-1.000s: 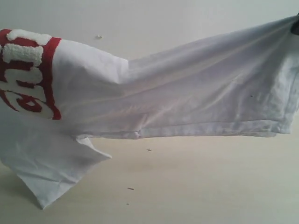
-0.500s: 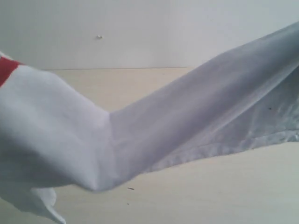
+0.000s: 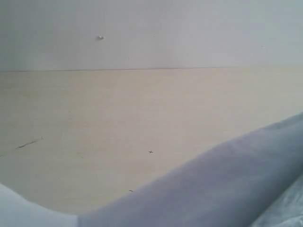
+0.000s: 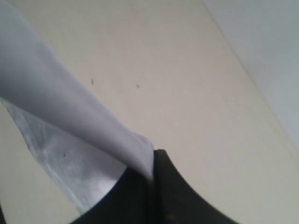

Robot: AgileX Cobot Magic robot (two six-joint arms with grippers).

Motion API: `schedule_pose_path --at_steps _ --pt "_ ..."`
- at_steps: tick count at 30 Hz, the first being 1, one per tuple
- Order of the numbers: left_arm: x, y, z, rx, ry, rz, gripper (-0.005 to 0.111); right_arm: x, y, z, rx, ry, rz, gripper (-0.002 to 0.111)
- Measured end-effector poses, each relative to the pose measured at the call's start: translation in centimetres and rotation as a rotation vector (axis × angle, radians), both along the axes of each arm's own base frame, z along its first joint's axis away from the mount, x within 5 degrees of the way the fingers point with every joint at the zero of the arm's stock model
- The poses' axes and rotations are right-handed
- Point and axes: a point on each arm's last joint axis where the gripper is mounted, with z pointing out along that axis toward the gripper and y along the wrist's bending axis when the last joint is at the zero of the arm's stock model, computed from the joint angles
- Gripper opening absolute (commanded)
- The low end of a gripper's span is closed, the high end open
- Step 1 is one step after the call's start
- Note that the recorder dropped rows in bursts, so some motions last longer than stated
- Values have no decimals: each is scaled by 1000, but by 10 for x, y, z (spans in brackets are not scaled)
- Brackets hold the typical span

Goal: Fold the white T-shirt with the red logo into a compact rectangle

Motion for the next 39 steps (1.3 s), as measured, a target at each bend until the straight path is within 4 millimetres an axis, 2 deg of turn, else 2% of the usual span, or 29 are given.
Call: schedule_pose_path --at_steps 5,11,16,21,24,30,35,37,39 --pt "49 -10 -54 204 218 26 0 20 -2 -41 -105 158 -14 0" --pt "113 -16 -115 523 496 58 0 62 -3 -84 -275 371 38 0" --pt "168 -24 -141 580 503 90 0 108 -2 -121 -363 487 20 0" --pt "224 -20 -171 564 474 146 0 158 -4 -161 -444 431 -69 0" --pt "253 -16 -193 550 460 164 0 180 -5 -184 -486 392 -98 0" --pt "292 -9 -240 525 449 174 0 211 -5 -228 -538 337 -106 0" --pt "312 -7 -269 527 400 150 0 228 -6 -246 -545 242 -170 0" --pt "320 -7 -278 520 359 140 0 236 -8 -251 -567 181 -195 6" --pt "327 -9 -285 507 309 128 0 241 -10 -254 -583 145 -224 19"
